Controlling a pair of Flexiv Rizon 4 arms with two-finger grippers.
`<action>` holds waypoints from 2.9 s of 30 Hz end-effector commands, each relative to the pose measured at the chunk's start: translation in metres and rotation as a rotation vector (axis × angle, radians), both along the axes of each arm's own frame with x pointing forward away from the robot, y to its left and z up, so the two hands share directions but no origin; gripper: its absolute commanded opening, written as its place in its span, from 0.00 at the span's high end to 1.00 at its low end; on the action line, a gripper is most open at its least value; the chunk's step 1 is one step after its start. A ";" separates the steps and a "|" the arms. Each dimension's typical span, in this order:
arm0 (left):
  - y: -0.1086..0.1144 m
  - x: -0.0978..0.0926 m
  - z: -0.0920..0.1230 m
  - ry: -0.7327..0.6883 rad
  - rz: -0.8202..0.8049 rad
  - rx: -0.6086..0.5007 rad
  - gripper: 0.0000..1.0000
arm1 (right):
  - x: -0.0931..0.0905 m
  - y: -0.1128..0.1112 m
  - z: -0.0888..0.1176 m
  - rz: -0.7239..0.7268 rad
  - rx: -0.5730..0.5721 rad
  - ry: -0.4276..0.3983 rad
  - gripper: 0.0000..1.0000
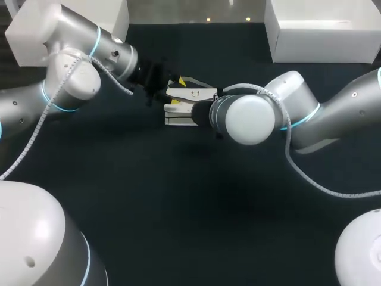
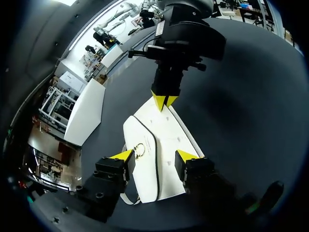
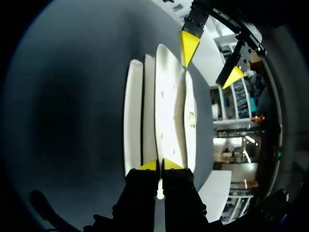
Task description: Pick up the bag, open it, inspect its contents, close it, and place it on the opposite side
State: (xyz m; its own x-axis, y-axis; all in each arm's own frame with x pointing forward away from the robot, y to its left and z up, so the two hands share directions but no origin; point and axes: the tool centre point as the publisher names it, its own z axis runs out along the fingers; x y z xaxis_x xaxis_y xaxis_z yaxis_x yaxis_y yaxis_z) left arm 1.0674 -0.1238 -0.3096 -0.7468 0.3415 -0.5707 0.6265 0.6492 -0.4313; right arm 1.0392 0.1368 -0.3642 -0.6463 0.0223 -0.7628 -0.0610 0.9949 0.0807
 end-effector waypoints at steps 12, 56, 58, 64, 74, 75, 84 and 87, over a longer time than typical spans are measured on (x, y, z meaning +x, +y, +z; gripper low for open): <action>-0.009 0.012 -0.019 0.000 -0.028 0.042 0.44 | -0.001 -0.001 -0.004 0.004 0.006 -0.013 1.00; -0.020 0.037 -0.042 -0.056 0.050 0.111 0.82 | -0.001 -0.001 -0.004 0.004 0.006 -0.013 1.00; -0.020 0.037 -0.042 -0.056 0.056 0.116 0.93 | -0.001 -0.001 -0.004 0.004 0.006 -0.013 1.00; -0.021 0.038 -0.039 -0.035 0.075 0.113 1.00 | -0.001 -0.001 -0.004 0.004 0.006 -0.013 1.00; -0.018 0.049 -0.013 0.092 0.136 0.071 1.00 | -0.001 -0.001 -0.004 0.004 0.006 -0.013 1.00; -0.018 0.050 -0.011 0.112 0.143 0.065 1.00 | -0.001 -0.001 -0.004 0.004 0.006 -0.013 1.00; -0.014 0.064 -0.004 0.253 0.211 0.024 1.00 | -0.001 -0.001 -0.004 0.004 0.006 -0.013 1.00; -0.013 0.066 -0.003 0.282 0.227 0.021 1.00 | -0.001 -0.001 -0.004 0.004 0.006 -0.013 1.00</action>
State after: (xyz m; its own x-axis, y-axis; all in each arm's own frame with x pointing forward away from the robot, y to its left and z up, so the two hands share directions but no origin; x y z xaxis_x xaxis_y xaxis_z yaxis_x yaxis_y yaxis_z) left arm 1.1210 -0.1404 -0.3161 -0.9263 0.1460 -0.3473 0.3277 0.7673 -0.5513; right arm 1.0422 0.1401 -0.3613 -0.6416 0.0232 -0.7667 -0.0628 0.9946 0.0826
